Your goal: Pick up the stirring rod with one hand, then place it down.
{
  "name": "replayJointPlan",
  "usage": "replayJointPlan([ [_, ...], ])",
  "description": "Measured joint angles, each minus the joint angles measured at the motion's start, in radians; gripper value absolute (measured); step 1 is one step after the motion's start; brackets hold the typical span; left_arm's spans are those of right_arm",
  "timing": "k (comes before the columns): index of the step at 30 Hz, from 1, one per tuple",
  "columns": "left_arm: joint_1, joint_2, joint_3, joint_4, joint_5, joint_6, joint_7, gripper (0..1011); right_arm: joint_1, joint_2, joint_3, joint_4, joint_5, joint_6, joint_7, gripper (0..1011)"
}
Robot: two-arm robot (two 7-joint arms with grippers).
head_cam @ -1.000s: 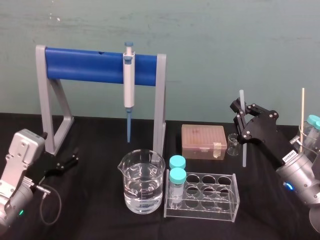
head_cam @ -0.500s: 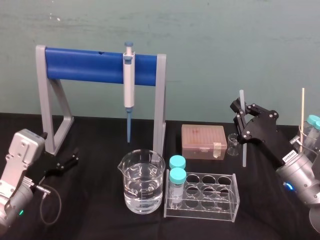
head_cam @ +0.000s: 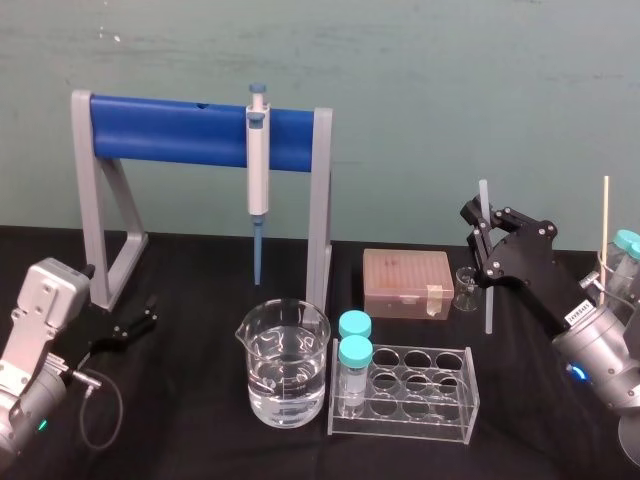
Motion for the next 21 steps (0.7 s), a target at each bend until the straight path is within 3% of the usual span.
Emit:
replayJointPlan([
  [21,0.0,0.0,0.0,0.0,0.0,0.0,0.0,1000,0.0,0.0,0.0,0.0,0.0,0.0,0.0,69],
])
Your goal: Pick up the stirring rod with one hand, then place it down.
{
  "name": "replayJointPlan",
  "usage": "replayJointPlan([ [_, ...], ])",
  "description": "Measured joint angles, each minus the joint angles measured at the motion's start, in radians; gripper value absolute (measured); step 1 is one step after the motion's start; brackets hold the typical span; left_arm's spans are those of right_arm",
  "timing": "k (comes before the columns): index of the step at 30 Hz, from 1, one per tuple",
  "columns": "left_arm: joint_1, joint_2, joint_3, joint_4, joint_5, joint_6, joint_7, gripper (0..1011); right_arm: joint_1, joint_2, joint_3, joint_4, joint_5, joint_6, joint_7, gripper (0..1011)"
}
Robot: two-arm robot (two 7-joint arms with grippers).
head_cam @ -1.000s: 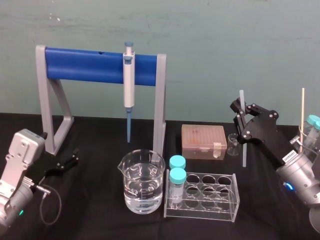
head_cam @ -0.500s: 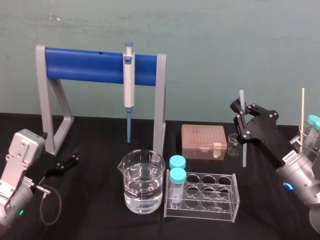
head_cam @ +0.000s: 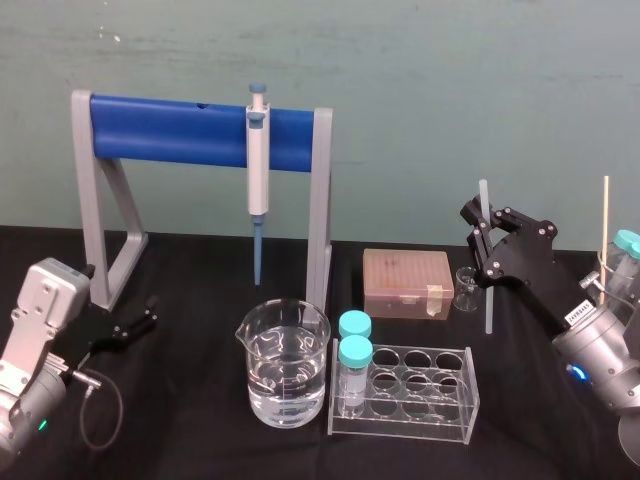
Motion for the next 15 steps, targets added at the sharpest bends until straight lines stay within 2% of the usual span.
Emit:
replayJointPlan([
  [15,0.0,0.0,0.0,0.0,0.0,0.0,0.0,1000,-0.004,0.0,0.002,-0.002,0.0,0.001,0.003,69],
])
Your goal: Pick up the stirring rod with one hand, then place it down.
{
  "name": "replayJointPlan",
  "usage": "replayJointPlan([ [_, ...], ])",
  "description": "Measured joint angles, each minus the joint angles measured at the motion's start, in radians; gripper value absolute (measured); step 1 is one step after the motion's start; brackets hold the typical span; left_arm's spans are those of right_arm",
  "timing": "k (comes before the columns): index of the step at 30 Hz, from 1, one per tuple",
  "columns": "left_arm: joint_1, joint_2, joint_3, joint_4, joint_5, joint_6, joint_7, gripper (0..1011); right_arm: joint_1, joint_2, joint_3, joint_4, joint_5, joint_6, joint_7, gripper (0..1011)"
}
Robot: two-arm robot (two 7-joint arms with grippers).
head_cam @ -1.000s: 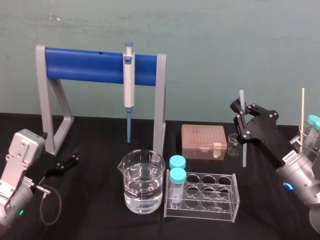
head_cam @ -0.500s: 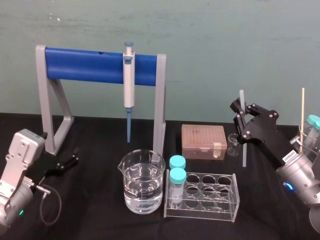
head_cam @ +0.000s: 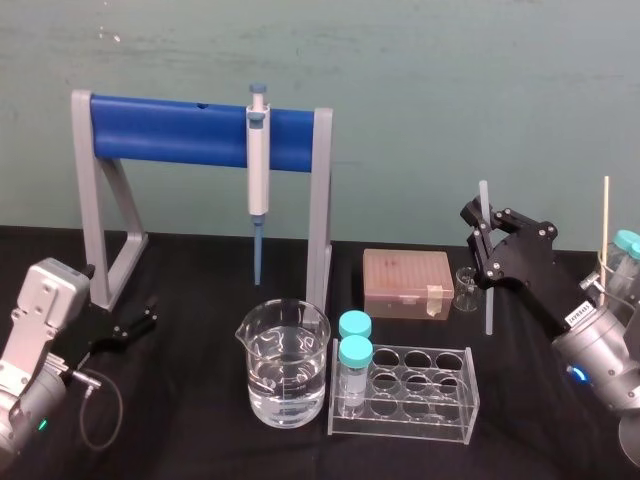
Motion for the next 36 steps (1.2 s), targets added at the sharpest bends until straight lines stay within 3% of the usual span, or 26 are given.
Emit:
replayJointPlan([
  [6,0.0,0.0,0.0,0.0,0.0,0.0,0.0,1000,-0.009,0.001,-0.001,-0.012,0.02,0.008,0.028,69],
  [18,0.0,0.0,0.0,0.0,0.0,0.0,0.0,1000,-0.011,0.008,-0.042,-0.01,0.072,0.021,0.107,69],
  [36,0.0,0.0,0.0,0.0,0.0,0.0,0.0,1001,0.038,0.014,-0.09,0.067,0.101,0.02,0.167,69],
])
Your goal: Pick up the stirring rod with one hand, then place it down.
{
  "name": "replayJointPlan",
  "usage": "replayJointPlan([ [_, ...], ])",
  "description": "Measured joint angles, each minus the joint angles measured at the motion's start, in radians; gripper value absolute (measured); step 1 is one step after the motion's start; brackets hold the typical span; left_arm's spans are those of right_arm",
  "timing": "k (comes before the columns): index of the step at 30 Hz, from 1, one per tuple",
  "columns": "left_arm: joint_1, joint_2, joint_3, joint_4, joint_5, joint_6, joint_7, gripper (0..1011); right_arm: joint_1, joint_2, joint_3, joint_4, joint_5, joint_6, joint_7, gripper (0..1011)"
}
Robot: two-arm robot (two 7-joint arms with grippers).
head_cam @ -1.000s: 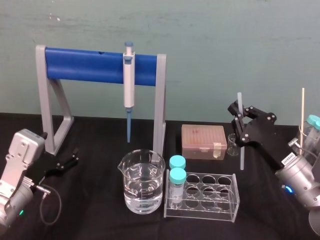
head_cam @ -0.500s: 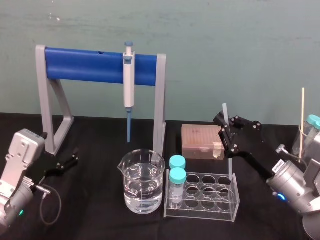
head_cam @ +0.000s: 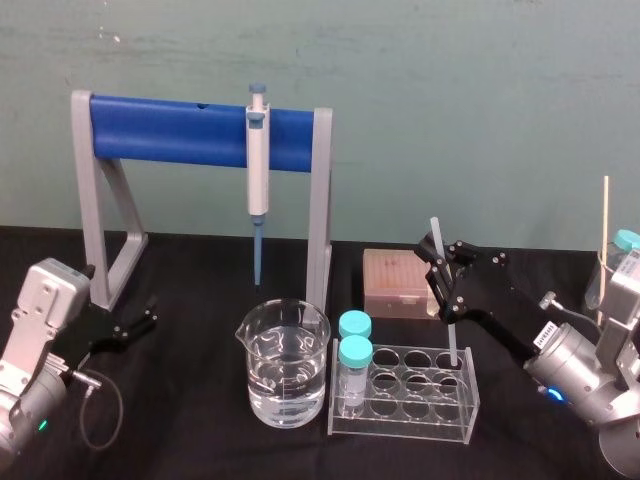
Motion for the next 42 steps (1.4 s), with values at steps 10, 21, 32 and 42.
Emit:
replayJointPlan([
  [10,0.0,0.0,0.0,0.0,0.0,0.0,0.0,1000,0.05,-0.013,-0.023,0.094,0.022,-0.015,0.047,69],
  [21,0.0,0.0,0.0,0.0,0.0,0.0,0.0,1000,0.079,-0.014,-0.042,0.16,0.031,-0.006,0.077,69],
  [32,0.0,0.0,0.0,0.0,0.0,0.0,0.0,1000,0.079,-0.007,-0.048,0.163,0.02,0.007,0.072,69],
  [42,0.0,0.0,0.0,0.0,0.0,0.0,0.0,1000,0.079,-0.008,-0.047,0.163,0.021,0.006,0.072,69],
])
